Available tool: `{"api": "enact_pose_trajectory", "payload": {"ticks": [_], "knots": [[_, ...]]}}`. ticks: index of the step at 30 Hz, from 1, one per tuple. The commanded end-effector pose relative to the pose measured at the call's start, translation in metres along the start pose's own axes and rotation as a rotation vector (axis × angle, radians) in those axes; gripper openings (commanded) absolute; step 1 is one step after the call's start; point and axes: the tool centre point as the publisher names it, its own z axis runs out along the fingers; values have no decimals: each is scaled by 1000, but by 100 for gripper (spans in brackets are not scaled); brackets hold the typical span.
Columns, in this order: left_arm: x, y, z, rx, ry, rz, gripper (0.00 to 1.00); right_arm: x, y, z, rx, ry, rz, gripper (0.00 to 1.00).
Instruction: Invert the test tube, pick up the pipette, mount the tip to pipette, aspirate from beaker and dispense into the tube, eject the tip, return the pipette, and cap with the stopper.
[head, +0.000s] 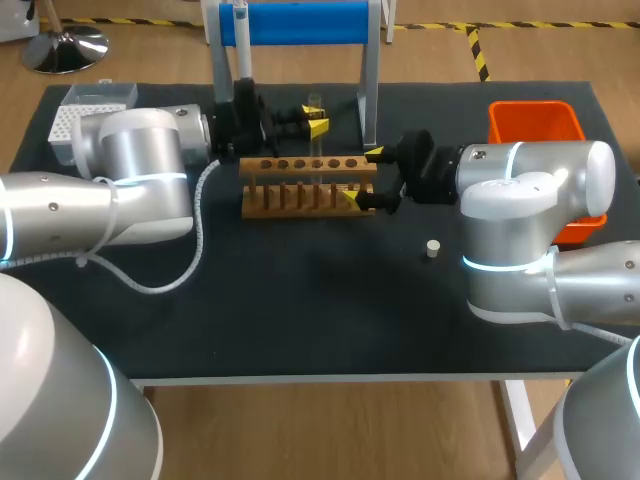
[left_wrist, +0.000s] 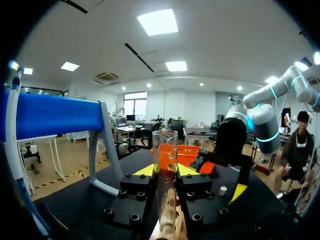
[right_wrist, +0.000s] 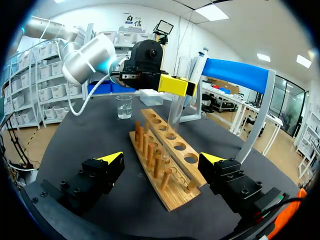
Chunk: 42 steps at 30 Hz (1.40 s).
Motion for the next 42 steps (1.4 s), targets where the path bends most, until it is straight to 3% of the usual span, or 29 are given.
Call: {"api": "enact_pose_trajectory", "payload": {"ticks": [1,19,20,21,22,28,33,42], "knots": [[-2,6,1,7,4,-1,0,0,-1,0,-3,-1,-1,100],[-4,17,0,4,1,-10,0,0,-1,0,-3,-1,-1,100],[-4,17,0,4,0,-11,4,0,-1,0,-3,-1,-1,100],[-4,17,0,3,1,-12,43,0,-1,0,-3,-1,-1,100],[-4,17,0,2,0,-13,100,0,-1,0,-3,-1,-1,100],[1,8,-5,-19,-4,-10,100,0,-1,0,-3,-1,-1,100],[8,-10,-21,-58,-20,2,100,0,-1,0,-3,-1,-1,100],[35,-35,-69,-168,-100,-8,100,0,-1,0,-3,-1,-1,100]]}}
